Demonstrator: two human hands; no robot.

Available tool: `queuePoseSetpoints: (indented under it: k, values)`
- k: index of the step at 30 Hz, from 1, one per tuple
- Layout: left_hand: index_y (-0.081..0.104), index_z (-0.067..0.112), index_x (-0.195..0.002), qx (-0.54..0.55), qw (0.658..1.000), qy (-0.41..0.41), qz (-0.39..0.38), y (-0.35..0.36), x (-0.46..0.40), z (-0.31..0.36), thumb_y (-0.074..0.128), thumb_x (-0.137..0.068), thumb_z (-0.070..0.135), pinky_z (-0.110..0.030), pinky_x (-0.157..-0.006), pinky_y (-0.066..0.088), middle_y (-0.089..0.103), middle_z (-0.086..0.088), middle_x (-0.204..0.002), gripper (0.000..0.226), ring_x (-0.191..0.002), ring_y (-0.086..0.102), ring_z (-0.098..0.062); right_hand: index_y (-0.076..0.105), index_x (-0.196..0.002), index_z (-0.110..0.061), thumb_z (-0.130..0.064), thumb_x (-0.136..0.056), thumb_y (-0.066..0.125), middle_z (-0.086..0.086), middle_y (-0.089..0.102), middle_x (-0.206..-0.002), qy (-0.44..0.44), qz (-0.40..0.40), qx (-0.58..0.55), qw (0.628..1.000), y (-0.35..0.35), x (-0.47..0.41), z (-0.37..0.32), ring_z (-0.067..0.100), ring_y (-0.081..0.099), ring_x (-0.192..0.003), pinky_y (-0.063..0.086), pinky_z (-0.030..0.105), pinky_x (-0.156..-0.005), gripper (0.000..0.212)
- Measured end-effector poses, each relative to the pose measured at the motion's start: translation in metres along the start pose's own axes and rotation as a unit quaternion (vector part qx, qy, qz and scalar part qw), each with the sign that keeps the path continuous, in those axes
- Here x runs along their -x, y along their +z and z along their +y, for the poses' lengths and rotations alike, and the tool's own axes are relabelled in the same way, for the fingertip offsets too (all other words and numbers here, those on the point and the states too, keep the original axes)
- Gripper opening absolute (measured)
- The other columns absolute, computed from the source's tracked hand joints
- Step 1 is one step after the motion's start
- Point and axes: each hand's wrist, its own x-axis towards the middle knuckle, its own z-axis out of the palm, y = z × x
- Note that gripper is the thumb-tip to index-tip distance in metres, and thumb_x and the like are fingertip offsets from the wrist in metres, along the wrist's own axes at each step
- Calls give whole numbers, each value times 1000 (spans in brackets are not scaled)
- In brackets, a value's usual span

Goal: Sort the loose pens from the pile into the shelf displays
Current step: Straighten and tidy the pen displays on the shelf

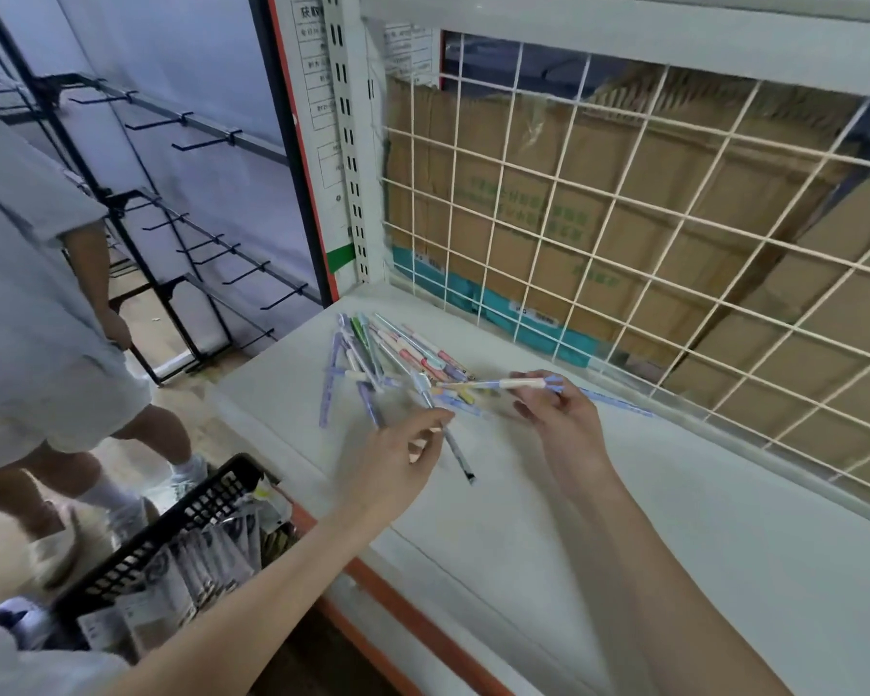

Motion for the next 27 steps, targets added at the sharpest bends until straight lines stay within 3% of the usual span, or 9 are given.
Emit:
queuePoseSetpoints:
  k: [3,8,11,18,21,27]
  values:
    - [65,20,-107,68,998,-11,-9,-2,6,5,51,-94,7,1,-72,38,64,15,-98,23,-83,55,20,63,-90,-8,2,-91,52,3,69,-96,-6,4,-54,999,6,7,-3,18,62,-90,48,29,-83,15]
    - [66,13,-99,151,988,-14,7,-2,12,7,56,-92,8,-6,-63,44,71,-2,-83,13,-75,67,-1,63,-96,-11,0,-94,47,5,68,-86,-36,41,-92,994,6,19,-14,20,63,-85,53,26,-78,20]
    - [56,20,-96,228,974,-8,-11,-1,13,9,53,-92,1,-17,-65,49,67,-8,-99,20,-73,70,-12,62,-101,-12,-1,-94,47,6,67,-85,-41,53,-76,995,4,30,-20,18,65,-80,54,26,-73,19]
    - [37,27,-125,329,938,33,-106,15,22,24,50,-93,-1,-39,-80,53,68,-2,-104,45,-86,69,-23,60,-91,-8,2,-86,60,7,57,-74,-63,121,-23,990,-13,77,-28,18,60,-67,50,26,-63,10]
    - [43,25,-124,347,924,39,-155,30,27,43,50,-92,-4,-33,-82,54,66,-3,-103,44,-87,69,-18,60,-93,-8,0,-83,64,-3,51,-66,-85,176,17,981,-29,103,-35,15,53,-63,46,25,-61,13]
    - [50,33,-113,354,907,55,-220,63,49,94,51,-91,-4,-26,-76,55,58,-5,-96,43,-88,68,-13,61,-89,-13,-4,-79,71,-6,50,-71,-120,268,83,952,-71,155,-54,11,48,-66,43,21,-61,16]
